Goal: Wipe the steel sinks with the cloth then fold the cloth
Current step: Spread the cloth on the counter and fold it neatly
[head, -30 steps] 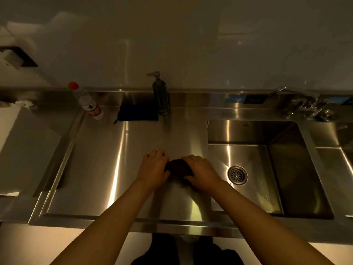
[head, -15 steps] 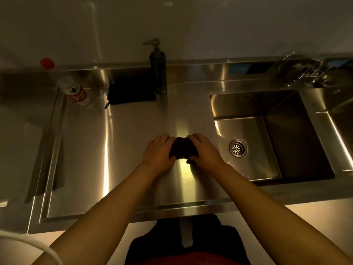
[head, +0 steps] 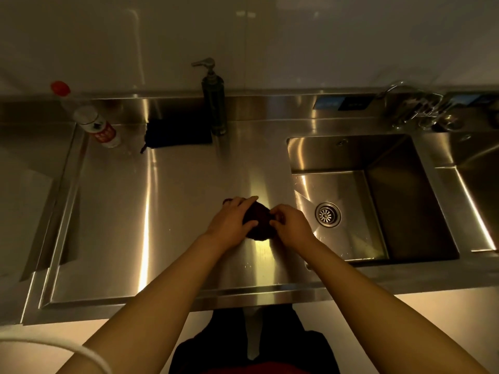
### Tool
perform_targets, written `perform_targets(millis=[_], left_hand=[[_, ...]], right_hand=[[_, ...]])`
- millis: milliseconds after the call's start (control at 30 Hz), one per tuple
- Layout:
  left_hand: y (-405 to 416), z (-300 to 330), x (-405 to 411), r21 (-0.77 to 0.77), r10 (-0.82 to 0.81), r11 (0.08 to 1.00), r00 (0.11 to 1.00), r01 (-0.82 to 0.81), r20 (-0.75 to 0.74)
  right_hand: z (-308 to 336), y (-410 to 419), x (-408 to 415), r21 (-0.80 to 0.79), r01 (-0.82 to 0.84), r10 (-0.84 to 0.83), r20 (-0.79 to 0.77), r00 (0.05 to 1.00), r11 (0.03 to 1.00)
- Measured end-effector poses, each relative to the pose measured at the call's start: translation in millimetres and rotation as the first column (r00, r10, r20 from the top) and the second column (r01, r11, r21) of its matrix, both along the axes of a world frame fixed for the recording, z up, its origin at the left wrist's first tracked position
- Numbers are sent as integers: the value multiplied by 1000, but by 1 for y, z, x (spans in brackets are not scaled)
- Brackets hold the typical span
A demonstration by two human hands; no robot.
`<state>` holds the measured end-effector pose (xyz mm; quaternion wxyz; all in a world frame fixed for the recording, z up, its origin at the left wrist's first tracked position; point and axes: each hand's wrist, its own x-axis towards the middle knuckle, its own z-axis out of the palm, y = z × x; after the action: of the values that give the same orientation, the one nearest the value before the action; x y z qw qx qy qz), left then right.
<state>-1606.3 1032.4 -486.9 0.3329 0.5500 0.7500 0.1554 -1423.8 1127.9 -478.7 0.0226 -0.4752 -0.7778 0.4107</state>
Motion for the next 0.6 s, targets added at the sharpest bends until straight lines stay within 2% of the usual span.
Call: perform_targets(millis=[167,300,500,600], left_hand=[[-5,4,1,19,13,1000,998,-12,-61],[-6,23,-4,147,62,988,996,-52,-61],[7,81,-22,315,102,946,993,-78,-63],[15,113,-29,406,87,913,993,-45,-85]], right_hand=[[8,-1,8,54,-68,71,-48,996,996],[25,3,6,102,-90,102,-116,988,991],[76,16,-7,68,-9,30,-309,951,998],[105,26,-11,-30,-59,43,-375,926,998]])
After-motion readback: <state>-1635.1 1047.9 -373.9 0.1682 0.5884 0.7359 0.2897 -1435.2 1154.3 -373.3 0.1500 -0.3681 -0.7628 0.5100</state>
